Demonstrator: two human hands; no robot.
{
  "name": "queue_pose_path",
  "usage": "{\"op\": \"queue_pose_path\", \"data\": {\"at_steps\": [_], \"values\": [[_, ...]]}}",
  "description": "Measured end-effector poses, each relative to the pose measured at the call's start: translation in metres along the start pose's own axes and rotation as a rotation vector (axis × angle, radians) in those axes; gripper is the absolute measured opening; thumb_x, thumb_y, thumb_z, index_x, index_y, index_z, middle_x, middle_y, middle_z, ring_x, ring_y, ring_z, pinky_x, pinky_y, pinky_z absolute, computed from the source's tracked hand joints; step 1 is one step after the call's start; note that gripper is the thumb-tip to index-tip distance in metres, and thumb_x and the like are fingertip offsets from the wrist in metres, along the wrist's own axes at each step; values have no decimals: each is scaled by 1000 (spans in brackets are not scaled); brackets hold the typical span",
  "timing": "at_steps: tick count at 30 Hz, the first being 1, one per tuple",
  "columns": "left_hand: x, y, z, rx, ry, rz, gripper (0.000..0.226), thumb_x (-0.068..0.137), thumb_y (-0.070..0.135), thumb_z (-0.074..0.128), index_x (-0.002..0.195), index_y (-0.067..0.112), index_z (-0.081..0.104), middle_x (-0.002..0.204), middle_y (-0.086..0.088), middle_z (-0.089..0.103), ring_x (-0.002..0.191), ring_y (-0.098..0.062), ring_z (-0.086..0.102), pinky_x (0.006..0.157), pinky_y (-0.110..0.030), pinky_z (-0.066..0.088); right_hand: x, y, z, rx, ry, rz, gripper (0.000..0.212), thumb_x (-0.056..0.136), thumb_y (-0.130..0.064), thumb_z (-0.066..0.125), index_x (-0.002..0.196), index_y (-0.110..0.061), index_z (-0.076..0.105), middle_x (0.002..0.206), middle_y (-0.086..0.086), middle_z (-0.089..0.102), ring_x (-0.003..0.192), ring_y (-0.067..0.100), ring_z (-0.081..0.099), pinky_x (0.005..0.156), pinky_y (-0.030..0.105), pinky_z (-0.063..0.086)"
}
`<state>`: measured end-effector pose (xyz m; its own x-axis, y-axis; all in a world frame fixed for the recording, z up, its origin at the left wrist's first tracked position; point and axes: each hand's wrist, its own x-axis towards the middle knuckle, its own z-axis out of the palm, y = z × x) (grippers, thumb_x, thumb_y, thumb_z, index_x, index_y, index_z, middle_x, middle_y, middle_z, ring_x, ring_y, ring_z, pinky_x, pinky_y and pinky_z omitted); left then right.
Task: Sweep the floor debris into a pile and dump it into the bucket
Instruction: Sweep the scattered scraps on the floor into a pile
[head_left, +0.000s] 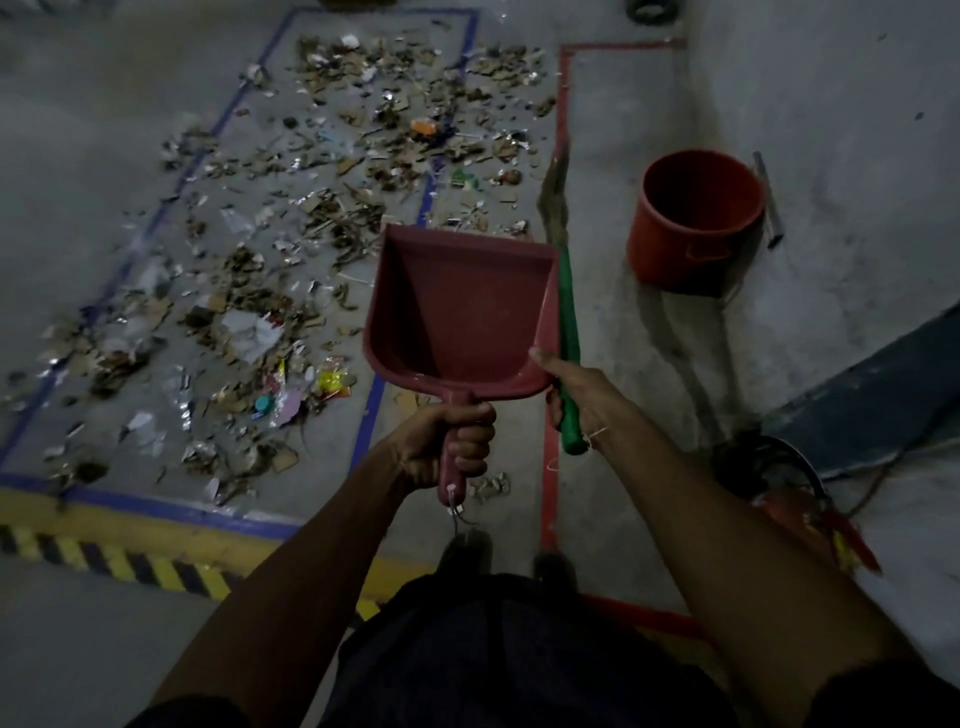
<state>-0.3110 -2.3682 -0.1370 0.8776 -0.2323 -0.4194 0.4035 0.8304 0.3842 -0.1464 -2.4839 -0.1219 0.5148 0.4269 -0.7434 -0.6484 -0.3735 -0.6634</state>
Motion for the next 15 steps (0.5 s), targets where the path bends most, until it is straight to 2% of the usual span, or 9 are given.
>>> {"op": "queue_pose_path", "data": {"at_steps": [3, 6, 10, 12, 14, 15], "values": [[3, -15, 9, -12, 92, 14, 21, 79, 15, 74, 69, 12, 55, 53, 4, 40, 40, -6, 35, 42, -20, 37, -3, 5, -5, -57, 7, -11, 25, 84, -15, 73, 72, -4, 54, 45, 8, 43, 25, 14, 36, 33, 16, 32], [0, -25, 18, -5, 290, 47, 25, 80, 19, 73, 71, 12, 50, 53, 3, 42, 40, -6, 39, 39, -21, 40, -6, 14, -10, -94, 27, -35, 21, 82, -3, 64, 63, -3, 53, 43, 9, 43, 26, 17, 35, 37, 19, 31], [-5, -31, 33, 167, 620, 37, 20, 90, 22, 61, 76, 12, 50, 57, -1, 50, 45, -11, 49, 44, -22, 45, -8, 22, -12, -89, 31, -67, 14, 84, -3, 58, 70, -4, 57, 48, 8, 48, 28, 17, 39, 35, 17, 32], [-8, -33, 41, 213, 691, 20, 12, 92, 15, 60, 89, 7, 51, 66, -7, 54, 54, -17, 55, 52, -28, 49, -8, 24, -10, -73, 52, -80, 13, 85, -1, 56, 73, -5, 58, 53, 9, 50, 28, 15, 39, 34, 17, 33], [-14, -36, 46, 309, 769, 23, 18, 91, 6, 62, 105, 5, 50, 74, -11, 54, 59, -21, 57, 57, -33, 51, -6, 28, -9, -57, 91, -70, 13, 85, -1, 55, 73, -4, 57, 55, 9, 51, 27, 15, 39, 34, 18, 33], [-16, -39, 50, 394, 812, 33, 21, 90, 3, 61, 107, 5, 49, 74, -12, 52, 57, -21, 57, 55, -33, 49, -6, 31, -9, -53, 110, -62, 13, 85, -1, 55, 72, -4, 56, 56, 9, 51, 27, 14, 39, 34, 17, 33]]}}
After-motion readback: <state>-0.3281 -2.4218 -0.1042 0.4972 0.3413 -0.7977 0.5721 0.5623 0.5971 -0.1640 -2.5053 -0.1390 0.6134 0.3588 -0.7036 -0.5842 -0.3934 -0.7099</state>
